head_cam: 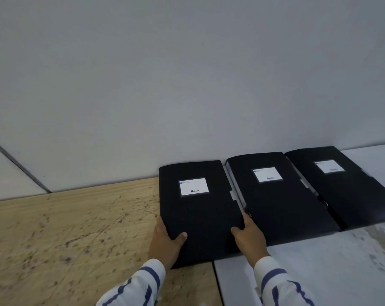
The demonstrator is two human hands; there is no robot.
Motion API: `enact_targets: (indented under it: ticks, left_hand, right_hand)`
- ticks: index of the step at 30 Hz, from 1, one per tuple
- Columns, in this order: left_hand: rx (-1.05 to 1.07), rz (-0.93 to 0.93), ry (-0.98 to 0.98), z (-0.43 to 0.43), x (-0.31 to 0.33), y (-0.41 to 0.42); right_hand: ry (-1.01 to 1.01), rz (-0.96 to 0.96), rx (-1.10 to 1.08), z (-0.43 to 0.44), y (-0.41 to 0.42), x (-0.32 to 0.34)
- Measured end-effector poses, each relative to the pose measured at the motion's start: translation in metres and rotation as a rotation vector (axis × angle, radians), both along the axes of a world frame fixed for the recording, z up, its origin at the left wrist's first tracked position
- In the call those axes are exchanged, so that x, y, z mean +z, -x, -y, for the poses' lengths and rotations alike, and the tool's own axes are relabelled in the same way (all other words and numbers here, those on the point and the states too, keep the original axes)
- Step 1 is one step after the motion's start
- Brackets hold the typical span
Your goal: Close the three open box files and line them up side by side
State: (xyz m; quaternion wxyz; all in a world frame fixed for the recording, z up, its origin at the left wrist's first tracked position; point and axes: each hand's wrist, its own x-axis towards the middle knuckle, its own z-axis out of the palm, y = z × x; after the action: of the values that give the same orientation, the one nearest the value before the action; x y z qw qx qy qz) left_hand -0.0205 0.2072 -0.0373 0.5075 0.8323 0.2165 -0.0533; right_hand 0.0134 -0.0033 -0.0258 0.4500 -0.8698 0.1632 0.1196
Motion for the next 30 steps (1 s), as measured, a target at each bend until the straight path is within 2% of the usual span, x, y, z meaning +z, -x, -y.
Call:
enact_targets:
  ticks: [12, 18, 30]
  left_hand:
    - [0.007, -0.060, -0.122, 0.008, 0.002, -0.009]
    - [-0.039, -0.020, -0.258, 0.005, 0.010, -0.003]
    - [-0.205, -0.015, -0.417, 0.019, 0.042, 0.065]
  right_hand:
    - [0.175, 0.002, 0.080, 0.000, -0.009, -0.001]
    - [0.435, 0.190, 0.181, -0.008, 0.008, 0.005]
    - [0.395, 0.253, 0.314, -0.018, 0.077, 0.025]
